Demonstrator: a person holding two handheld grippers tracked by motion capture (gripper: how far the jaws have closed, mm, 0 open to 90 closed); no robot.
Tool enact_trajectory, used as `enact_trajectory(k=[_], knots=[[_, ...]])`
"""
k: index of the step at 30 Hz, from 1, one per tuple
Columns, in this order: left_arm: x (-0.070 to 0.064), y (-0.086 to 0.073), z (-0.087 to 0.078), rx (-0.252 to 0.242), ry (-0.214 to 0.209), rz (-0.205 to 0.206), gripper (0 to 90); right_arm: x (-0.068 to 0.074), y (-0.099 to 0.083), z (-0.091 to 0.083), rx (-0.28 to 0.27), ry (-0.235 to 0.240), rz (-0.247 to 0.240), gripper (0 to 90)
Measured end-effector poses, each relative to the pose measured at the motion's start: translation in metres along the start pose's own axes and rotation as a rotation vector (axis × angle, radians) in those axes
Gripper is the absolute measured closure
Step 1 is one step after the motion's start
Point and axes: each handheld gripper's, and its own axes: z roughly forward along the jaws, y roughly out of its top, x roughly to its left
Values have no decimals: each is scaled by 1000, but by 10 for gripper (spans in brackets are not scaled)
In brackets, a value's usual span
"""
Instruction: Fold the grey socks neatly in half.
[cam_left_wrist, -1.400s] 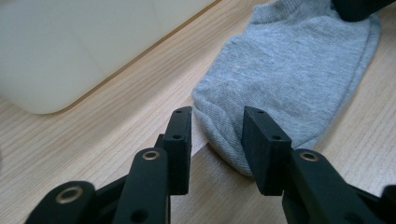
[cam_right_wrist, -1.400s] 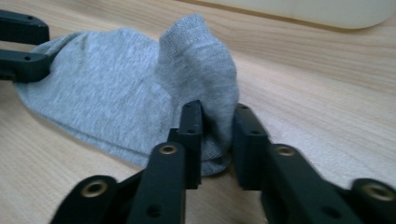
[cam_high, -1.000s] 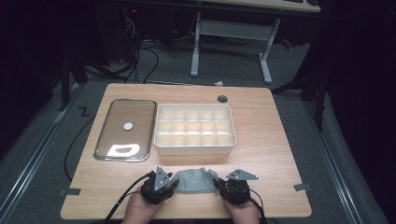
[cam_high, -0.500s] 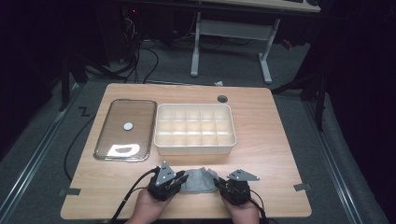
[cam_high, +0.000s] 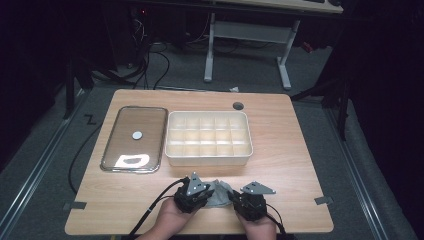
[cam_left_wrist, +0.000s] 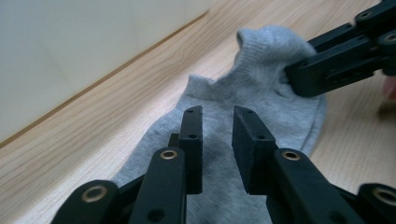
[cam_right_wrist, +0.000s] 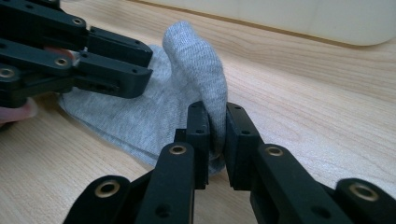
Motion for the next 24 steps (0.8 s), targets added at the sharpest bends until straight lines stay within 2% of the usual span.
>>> enact_trajectory(k=[7, 15, 17, 18, 20, 24], knots=[[-1, -5, 1, 27, 9, 8, 840, 1, 2, 1, -3, 11, -5, 824], [-2, -5, 2, 33, 13, 23, 838, 0, 2, -2, -15, 33, 9, 824], [-2, -5, 1, 34, 16, 27, 838, 0, 2, -4, -23, 47, 12, 824], [-3, -5, 2, 35, 17, 28, 838, 1, 2, -7, -34, 72, 35, 824], [-3, -5, 2, 35, 23, 35, 838, 3, 2, -9, -42, 89, 47, 823], [-4, -5, 2, 35, 27, 39, 838, 8, 5, -13, -56, 112, 49, 824]])
